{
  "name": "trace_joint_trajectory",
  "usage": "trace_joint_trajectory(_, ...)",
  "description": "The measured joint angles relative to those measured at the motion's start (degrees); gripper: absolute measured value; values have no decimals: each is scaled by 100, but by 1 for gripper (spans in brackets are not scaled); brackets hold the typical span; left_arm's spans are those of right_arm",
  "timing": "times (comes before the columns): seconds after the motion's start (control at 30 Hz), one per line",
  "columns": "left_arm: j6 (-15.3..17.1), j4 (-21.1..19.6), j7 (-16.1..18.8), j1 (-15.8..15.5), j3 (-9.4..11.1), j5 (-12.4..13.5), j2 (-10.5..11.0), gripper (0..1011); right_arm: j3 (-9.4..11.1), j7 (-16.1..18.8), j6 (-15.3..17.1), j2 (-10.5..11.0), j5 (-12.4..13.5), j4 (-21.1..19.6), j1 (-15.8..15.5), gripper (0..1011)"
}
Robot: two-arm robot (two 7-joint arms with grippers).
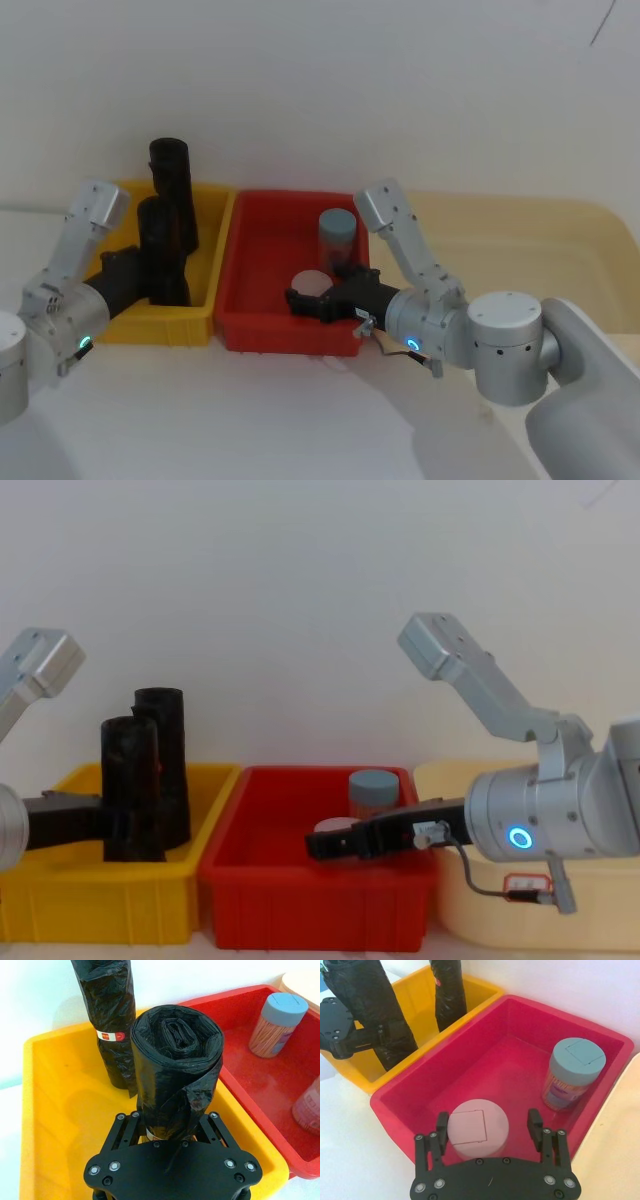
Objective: Pick up the garbage bag with the one hand and transfer it to the other hand.
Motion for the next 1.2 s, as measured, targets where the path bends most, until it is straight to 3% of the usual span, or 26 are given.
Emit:
trace_joint_trajectory(0.13, 0, 0, 0, 0, 0, 0, 0, 401, 5, 11, 0, -2, -9, 11, 2, 886)
trace_joint_trajectory(0.27, 0, 0, 0, 0, 0, 0, 0, 401, 9, 16, -1, -4, -15, 23, 4, 745)
trace_joint_trajectory(0.43, 0, 0, 0, 0, 0, 0, 0, 401, 12, 22, -3, -6, -21, 31, 6, 659)
trace_joint_trajectory(0.8, 0, 0, 0, 0, 0, 0, 0, 401, 47, 20, -18, -1, -34, -22, -12, 659)
trace_joint_trajectory(1.2, 0, 0, 0, 0, 0, 0, 0, 401, 367, -220, -201, 143, -36, -691, -250, 659)
